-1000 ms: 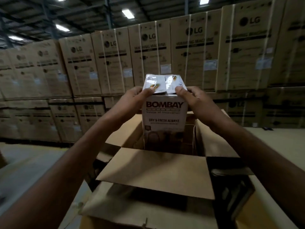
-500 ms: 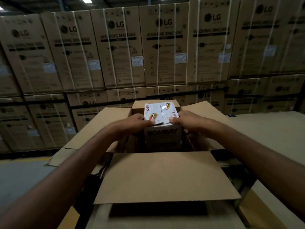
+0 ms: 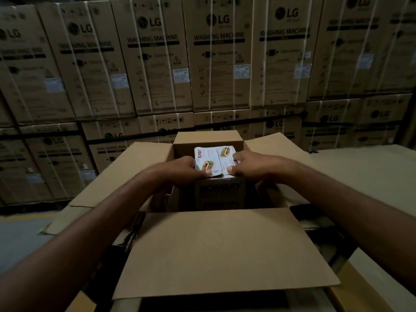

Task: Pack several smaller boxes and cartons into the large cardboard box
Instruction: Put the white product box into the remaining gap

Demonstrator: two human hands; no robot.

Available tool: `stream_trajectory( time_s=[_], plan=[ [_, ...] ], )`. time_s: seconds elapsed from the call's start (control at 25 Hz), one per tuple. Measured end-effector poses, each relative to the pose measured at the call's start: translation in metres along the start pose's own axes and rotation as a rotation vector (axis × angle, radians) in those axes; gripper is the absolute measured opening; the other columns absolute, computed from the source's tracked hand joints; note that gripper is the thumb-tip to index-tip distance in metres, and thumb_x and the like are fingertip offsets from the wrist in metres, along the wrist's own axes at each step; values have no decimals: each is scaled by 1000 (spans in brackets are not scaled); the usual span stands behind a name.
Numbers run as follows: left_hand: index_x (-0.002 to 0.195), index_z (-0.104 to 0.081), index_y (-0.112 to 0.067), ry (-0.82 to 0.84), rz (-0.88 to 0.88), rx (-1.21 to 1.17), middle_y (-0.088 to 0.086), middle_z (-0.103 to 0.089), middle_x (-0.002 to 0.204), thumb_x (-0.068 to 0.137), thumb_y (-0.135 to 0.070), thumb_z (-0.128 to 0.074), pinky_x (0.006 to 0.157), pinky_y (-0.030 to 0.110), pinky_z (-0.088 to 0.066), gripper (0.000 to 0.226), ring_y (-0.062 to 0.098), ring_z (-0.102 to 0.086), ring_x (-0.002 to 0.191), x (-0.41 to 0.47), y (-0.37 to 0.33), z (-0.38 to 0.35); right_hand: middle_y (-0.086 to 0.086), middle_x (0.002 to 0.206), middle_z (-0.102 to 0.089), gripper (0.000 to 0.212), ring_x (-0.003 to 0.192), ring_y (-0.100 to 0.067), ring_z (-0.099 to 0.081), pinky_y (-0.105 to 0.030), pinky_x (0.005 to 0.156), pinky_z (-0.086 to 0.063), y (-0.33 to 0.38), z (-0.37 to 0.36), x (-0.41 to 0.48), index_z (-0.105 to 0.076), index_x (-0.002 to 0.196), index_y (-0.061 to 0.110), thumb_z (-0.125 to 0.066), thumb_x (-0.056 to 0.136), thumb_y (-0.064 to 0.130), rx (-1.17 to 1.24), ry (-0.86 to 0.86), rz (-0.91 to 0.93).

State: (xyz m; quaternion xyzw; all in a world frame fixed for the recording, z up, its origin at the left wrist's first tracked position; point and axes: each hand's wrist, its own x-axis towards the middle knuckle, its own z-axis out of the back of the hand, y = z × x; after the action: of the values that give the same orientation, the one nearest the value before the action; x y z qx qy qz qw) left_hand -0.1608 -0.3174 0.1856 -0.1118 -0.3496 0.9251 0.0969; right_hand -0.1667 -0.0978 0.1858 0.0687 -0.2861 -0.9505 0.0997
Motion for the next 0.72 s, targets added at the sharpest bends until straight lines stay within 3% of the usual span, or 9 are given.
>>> stream_trajectory(
  time_s=[0.08, 0.24, 0.32, 0.4, 0.52, 0.6, 0.72],
  plan=[
    [125, -65, -8, 2, 12, 16, 8, -71, 116, 97, -40, -66, 95, 46, -58, 43, 25, -68, 107, -2, -3, 5, -9, 123, -63, 36, 107, -24, -63, -36, 83, -53, 1, -1, 2, -58, 131, 10, -60, 102, 32, -18, 12, 15],
    [127, -61, -4, 80, 38, 372, 9, -64, 114, 105, -43, -51, 80, 31, -50, 46, 20, -60, 96, -4, -6, 8, -15, 136, -59, 47, 113, -25, -57, -36, 94, -47, -1, -16, 12, -55, 134, 8, -49, 106, 45, -240, 60, 89],
    [120, -62, -11, 91, 30, 465, 4, -62, 104, 104, -48, -49, 75, 30, -49, 42, 16, -59, 89, -3, -4, 11, -12, 137, -59, 51, 112, -24, -57, -37, 92, -47, -1, -20, 17, -51, 140, 9, -46, 106, 48, -294, 84, 103],
    [115, -62, -12, 102, 20, 530, 2, -65, 102, 101, -54, -49, 79, 33, -53, 47, 16, -62, 88, -5, 0, 15, -10, 133, -59, 52, 107, -22, -56, -36, 87, -46, 2, -19, 17, -48, 142, 11, -45, 107, 50, -345, 127, 105],
    [113, -66, -17, 31, -57, 647, 5, -69, 108, 96, -63, -48, 88, 42, -54, 52, 20, -65, 93, -6, 5, 16, -11, 122, -61, 45, 99, -22, -59, -39, 88, -50, 4, -7, 16, -59, 116, 14, -52, 100, 56, -401, 118, 157],
    [101, -66, -18, 10, -106, 678, 5, -68, 100, 92, -69, -48, 81, 40, -54, 54, 20, -64, 87, -9, 1, 18, -10, 117, -62, 61, 101, -26, -62, -49, 93, -53, 10, 3, 11, -64, 103, 14, -52, 84, 71, -414, 89, 216],
    [104, -64, -25, 8, -144, 666, 3, -70, 110, 90, -69, -54, 73, 32, -51, 48, 13, -63, 85, -13, -9, 17, -6, 130, -59, 74, 119, -26, -58, -52, 104, -49, 18, 11, 10, -64, 125, 20, -53, 81, 78, -455, 184, 275]
  ],
)
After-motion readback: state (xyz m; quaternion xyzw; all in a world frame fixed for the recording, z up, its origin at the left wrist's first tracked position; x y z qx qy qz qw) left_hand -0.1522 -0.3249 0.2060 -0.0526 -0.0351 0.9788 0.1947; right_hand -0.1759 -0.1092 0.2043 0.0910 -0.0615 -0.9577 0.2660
